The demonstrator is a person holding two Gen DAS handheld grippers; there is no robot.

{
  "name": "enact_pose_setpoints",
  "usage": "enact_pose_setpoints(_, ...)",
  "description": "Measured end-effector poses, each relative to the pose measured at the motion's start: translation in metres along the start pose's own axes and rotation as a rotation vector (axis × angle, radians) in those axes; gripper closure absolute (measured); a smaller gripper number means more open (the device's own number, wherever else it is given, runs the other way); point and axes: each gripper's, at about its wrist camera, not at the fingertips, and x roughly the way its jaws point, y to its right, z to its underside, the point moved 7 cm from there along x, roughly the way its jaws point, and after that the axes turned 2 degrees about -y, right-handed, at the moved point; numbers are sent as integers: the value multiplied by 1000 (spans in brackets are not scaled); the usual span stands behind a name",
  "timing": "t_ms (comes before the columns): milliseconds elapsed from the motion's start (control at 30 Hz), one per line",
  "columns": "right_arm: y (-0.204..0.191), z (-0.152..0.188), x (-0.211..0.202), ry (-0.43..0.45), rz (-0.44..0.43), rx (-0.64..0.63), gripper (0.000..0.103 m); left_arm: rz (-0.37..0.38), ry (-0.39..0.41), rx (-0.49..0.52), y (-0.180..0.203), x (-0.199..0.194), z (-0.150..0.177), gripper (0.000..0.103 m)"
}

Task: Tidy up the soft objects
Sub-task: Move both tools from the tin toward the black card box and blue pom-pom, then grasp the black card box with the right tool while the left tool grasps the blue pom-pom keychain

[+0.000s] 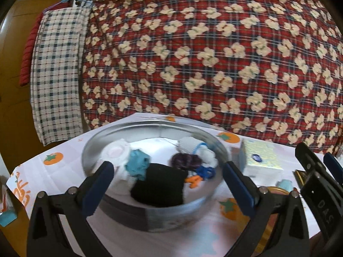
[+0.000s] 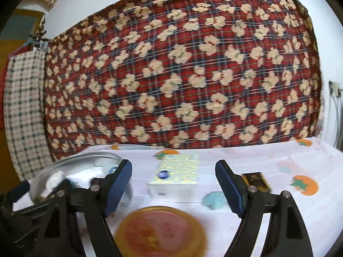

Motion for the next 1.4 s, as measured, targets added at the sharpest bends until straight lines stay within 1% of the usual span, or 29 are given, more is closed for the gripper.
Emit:
enact_pose_setpoints(200, 37, -2, -5, 8, 54, -6, 21, 48, -3, 38, 32, -8, 5, 1)
enact_pose_setpoints(367, 81, -3, -6, -10, 121, 23, 21, 90, -5, 69, 58, -15, 9, 1)
enact_pose_setpoints(567, 124, -3, -8, -23, 189, 40, 21, 145, -14, 93, 89, -20, 14, 1)
enact_pose_setpoints(700, 151, -1, -3, -58, 228, 44, 21, 185, -16, 114, 110, -25, 18, 1)
enact_pose_setpoints(867, 182, 2, 8, -114, 252, 87, 21, 225, -20, 142, 137, -29, 21, 1)
enact_pose_setpoints(967, 193, 5, 14, -144, 247, 114, 21, 246, -30, 152, 152, -29, 23, 1)
enact_pose_setpoints(1100, 202, 15, 30, -229, 219, 161, 21, 273, -44, 181, 175, -29, 27, 1)
enact_pose_setpoints(1200, 202, 22, 48, -305, 181, 164, 21, 288, -54, 192, 188, -28, 28, 1)
enact_pose_setpoints(1267, 200, 27, 65, -366, 147, 158, 21, 289, -77, 189, 193, -24, 30, 1)
enact_pose_setpoints(1333, 197, 34, 83, -429, 113, 154, 21, 288, -101, 191, 195, -20, 32, 1)
enact_pose_setpoints(1400, 195, 37, 98, -468, 86, 151, 21, 290, -109, 185, 195, -19, 33, 1)
